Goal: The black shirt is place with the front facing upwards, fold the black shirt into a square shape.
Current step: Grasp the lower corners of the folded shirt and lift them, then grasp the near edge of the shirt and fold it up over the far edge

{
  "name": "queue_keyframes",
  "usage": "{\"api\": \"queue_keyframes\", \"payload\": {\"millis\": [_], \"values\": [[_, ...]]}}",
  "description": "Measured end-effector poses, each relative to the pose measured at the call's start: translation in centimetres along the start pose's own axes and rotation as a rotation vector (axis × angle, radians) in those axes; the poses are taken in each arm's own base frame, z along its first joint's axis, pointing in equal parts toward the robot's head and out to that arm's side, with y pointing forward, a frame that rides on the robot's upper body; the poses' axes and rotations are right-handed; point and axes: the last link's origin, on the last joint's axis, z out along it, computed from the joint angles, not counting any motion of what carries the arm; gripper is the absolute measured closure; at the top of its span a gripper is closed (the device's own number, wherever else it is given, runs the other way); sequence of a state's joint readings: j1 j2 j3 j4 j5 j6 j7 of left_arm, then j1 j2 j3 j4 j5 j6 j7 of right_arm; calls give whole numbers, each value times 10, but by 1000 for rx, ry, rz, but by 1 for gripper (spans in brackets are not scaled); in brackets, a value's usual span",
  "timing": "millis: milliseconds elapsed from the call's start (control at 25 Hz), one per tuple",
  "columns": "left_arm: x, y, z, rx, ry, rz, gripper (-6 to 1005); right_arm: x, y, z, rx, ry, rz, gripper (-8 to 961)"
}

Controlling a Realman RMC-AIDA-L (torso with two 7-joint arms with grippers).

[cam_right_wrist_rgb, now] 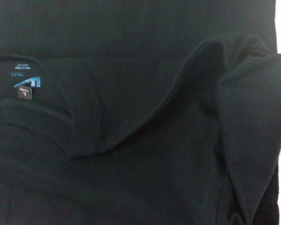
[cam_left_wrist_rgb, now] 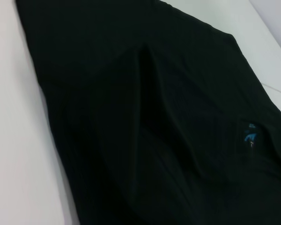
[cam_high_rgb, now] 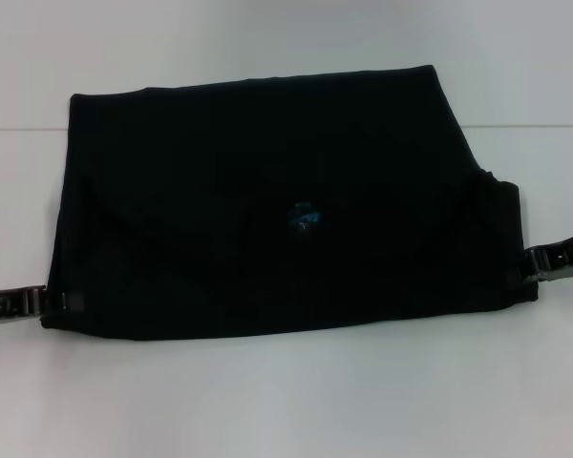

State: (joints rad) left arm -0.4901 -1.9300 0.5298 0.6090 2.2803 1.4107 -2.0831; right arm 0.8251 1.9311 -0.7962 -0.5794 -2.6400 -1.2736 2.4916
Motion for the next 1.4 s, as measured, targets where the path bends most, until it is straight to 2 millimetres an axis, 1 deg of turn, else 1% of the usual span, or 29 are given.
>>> {"api": "queue_keyframes", "payload": {"millis": [200,320,480,680,760,840,960,1080,1200,1280,1400], "values": [[-3,4,-4,-27,-75,-23,975,3,1,-6,-23,33,-19,895],[-8,8,-10,-51,-156,-35,975,10,3,-14,-59,85,-58,895],[-20,19,-18,-114,-301,-34,975,29,2,-24,-115,180,-120,895],[-39,36,-32,-211,-542,-27,975,56,6,-34,-204,326,-212,895],[-45,38,-34,-212,-622,-21,975,69,10,-36,-254,395,-261,894],[-54,41,-35,-206,-728,-4,975,79,11,-35,-274,445,-293,894],[-60,43,-35,-198,-818,21,975,90,12,-31,-285,497,-325,894],[-58,45,-34,-203,-832,29,975,94,14,-30,-305,506,-336,894],[-55,47,-33,-220,-806,38,975,93,13,-31,-322,472,-324,894],[-49,49,-32,-240,-747,43,975,88,13,-32,-336,416,-301,894],[-33,48,-34,-259,-609,29,975,72,9,-37,-343,277,-210,894]]}}
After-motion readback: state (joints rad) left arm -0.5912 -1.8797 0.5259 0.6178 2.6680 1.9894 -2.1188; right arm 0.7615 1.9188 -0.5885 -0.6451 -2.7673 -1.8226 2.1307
